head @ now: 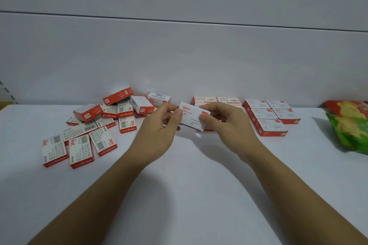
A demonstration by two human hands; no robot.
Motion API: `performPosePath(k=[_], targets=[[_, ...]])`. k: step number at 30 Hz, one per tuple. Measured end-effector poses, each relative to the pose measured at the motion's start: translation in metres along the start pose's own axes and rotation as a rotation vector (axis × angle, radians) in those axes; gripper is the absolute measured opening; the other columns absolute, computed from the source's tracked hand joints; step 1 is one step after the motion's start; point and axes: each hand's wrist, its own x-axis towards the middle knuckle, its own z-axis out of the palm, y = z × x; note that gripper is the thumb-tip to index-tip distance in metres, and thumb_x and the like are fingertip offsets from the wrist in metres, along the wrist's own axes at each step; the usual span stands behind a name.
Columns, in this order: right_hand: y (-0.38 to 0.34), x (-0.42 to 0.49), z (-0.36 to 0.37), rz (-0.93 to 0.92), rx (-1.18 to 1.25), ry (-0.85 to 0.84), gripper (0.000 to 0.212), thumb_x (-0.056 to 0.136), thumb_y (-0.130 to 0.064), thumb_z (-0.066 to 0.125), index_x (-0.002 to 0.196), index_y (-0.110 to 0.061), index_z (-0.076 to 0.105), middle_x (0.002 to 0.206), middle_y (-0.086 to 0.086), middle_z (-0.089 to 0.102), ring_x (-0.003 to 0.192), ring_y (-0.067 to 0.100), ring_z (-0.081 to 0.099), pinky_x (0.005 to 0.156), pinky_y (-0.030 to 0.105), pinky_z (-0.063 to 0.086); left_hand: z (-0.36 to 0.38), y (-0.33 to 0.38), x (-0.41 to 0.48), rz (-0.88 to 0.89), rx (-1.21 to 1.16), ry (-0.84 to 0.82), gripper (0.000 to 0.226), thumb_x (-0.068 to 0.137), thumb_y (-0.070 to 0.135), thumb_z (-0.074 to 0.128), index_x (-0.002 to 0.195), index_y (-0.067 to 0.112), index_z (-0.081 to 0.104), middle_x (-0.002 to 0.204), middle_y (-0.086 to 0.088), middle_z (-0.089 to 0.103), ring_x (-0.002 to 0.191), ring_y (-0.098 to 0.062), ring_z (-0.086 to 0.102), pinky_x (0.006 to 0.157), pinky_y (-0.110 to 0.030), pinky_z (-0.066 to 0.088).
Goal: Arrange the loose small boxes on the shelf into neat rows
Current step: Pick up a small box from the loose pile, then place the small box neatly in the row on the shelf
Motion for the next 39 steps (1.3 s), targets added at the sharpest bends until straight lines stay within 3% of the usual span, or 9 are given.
performPosePath(k=[4,8,15,19,22,25,30,36,39], targets=[[-0.001,0.0,0.0,0.02,0.009,-0.009,0.012,0.09,-0.014,0.063,0.099,-0.016,0.072,0.085,0.004,0.073,0.075,0.008,0.066,0.072,0.022,0.054,-0.001,-0.003,0.003,-0.048,-0.113,0.008,0.019,0.091,0.029,0.059,0.109,0.025,0.057,0.094,0.006,0.071,0.084,-0.009,0.068,0.078,-0.031,0.053],[-0.001,-0.001,-0.001,0.02,-0.046,-0.056,0.017,0.092,-0.015,0.06,0.105,-0.014,0.07,0.079,-0.002,0.07,0.07,0.002,0.063,0.067,0.016,0.049,-0.006,-0.002,0.002,-0.08,-0.215,-0.028,0.027,0.089,0.021,0.063,0.115,0.025,0.058,0.089,0.003,0.074,0.083,-0.016,0.069,0.072,-0.028,0.052],[0.002,-0.004,0.005,-0.348,-0.766,-0.076,0.063,0.072,-0.043,0.077,0.128,-0.023,0.057,0.114,-0.008,0.055,0.106,0.009,0.045,0.089,0.023,0.034,-0.001,0.0,0.0,-0.042,-0.209,0.034,0.027,0.089,0.021,0.063,0.116,0.027,0.062,0.083,0.0,0.074,0.082,-0.015,0.07,0.077,-0.03,0.057],[-0.003,-0.004,0.007,-0.47,-0.91,0.02,0.057,0.073,-0.04,0.077,0.124,-0.019,0.06,0.108,0.001,0.061,0.1,0.022,0.049,0.086,0.035,0.041,0.005,0.0,-0.002,0.02,-0.157,0.024,0.024,0.089,0.027,0.063,0.113,0.031,0.062,0.078,-0.001,0.072,0.079,-0.018,0.069,0.081,-0.039,0.056],[-0.006,-0.003,0.003,-0.411,-0.957,-0.039,0.053,0.078,-0.038,0.074,0.125,-0.022,0.058,0.116,-0.001,0.058,0.106,0.019,0.045,0.089,0.032,0.038,0.008,-0.003,-0.002,0.109,0.057,0.001,0.029,0.086,0.031,0.065,0.114,0.03,0.058,0.078,0.008,0.069,0.078,-0.009,0.065,0.075,-0.027,0.052],[-0.011,0.0,-0.012,-0.373,-1.065,-0.074,0.05,0.08,-0.028,0.072,0.127,-0.025,0.055,0.122,-0.004,0.055,0.111,0.019,0.042,0.088,0.028,0.033,0.011,-0.007,-0.002,0.211,0.353,-0.045,0.041,0.085,0.043,0.062,0.124,0.033,0.053,0.093,0.017,0.065,0.087,-0.003,0.059,0.078,-0.025,0.048],[-0.009,0.003,-0.065,-0.264,-1.226,0.03,0.046,0.081,-0.01,0.063,0.124,-0.026,0.055,0.123,-0.002,0.055,0.111,0.023,0.043,0.089,0.035,0.039,0.028,0.0,-0.002,0.37,0.732,-0.104,0.045,0.09,0.046,0.054,0.13,0.026,0.05,0.122,0.005,0.059,0.11,-0.017,0.052,0.093,-0.036,0.041],[0.017,-0.008,-0.145,0.007,-1.311,0.24,0.05,0.077,-0.003,0.061,0.123,-0.022,0.057,0.124,0.004,0.057,0.113,0.03,0.046,0.088,0.039,0.042,0.057,0.016,-0.002,0.469,0.872,-0.165,0.037,0.093,0.045,0.047,0.124,0.027,0.053,0.125,0.006,0.057,0.113,-0.016,0.049,0.094,-0.036,0.037],[0.031,-0.019,-0.161,0.097,-1.216,0.272,0.04,0.077,-0.013,0.065,0.117,-0.018,0.06,0.114,0.009,0.059,0.108,0.033,0.048,0.082,0.038,0.042,0.067,0.018,0.002,0.491,0.976,-0.178,0.036,0.094,0.045,0.043,0.123,0.026,0.052,0.122,0.004,0.057,0.111,-0.019,0.049,0.09,-0.037,0.036]])
